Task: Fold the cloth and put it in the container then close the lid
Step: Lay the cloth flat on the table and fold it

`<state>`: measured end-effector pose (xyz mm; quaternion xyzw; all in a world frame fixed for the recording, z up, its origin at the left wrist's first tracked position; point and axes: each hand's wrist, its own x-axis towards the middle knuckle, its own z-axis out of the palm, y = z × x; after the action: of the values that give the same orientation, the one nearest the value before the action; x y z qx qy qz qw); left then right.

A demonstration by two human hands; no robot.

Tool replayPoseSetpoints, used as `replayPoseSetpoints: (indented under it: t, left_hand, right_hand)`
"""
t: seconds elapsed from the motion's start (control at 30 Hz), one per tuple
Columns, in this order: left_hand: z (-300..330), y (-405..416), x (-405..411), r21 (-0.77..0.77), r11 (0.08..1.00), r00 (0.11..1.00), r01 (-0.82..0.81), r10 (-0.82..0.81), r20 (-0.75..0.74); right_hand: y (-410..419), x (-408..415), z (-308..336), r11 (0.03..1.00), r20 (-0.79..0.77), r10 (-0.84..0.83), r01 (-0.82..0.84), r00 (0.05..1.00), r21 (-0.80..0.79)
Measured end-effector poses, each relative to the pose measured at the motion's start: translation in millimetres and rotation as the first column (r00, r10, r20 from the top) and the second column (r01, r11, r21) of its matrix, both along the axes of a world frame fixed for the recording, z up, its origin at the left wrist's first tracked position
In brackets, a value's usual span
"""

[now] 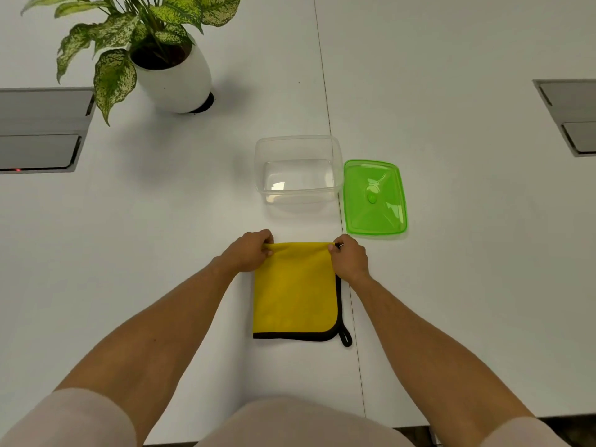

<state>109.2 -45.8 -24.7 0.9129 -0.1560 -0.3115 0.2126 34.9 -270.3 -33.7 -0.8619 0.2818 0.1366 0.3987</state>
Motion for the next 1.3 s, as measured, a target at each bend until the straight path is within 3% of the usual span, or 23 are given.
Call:
replayPoseSetpoints:
  t: [0.13,0.3,0.4,0.6,0.73,0.83,1.0,1.13,1.3]
  left_hand:
    - [-2,0,-5,0.035,0.999,0.997,-0.040,0.038,0.060]
    - [-9,-5,-15,0.023,0.988,0.983,-0.155,0.152,0.102]
    - [-8,-6,-21,-0.013,0.967,0.961,-0.253,0.253,0.114]
    - [-7,-6,-40,-0.060,0.856,0.858,-0.514,0.514,-0.001]
    - [-8,-5,-62,-0.014,0.807,0.806,-0.590,0.589,-0.067]
    - [-11,-1,-75,-0.040,0.762,0.751,-0.646,0.626,-0.210]
    - [-6,10,-81,-0.206,0.696,0.685,-0.688,0.529,-0.501]
    - [1,11,-82,-0.246,0.710,0.701,-0.660,0.465,-0.540]
    - [4,9,-89,-0.278,0.657,0.665,-0.701,0.460,-0.588]
  right_hand:
    - [2,0,4,0.998,0.045,0.030,-0.028,0.999,-0.058]
    - [12,-5,5,0.937,0.039,0.236,-0.217,0.971,-0.272]
    - [15,-11,-2,0.906,0.048,0.278,-0.245,0.959,-0.345]
    - [12,-21,8,0.988,-0.032,-0.032,0.027,0.999,-0.151]
    - [15,-43,11,0.998,-0.166,-0.027,0.016,0.986,-0.066]
    - [20,-59,7,0.998,-0.207,0.005,-0.016,0.978,-0.053]
    - [19,-58,10,0.977,-0.214,-0.100,0.137,0.972,0.162]
    - [15,-55,9,0.951,-0.240,-0.070,0.137,0.968,0.276]
    - [21,-58,8,0.910,-0.240,-0.105,0.190,0.965,0.369]
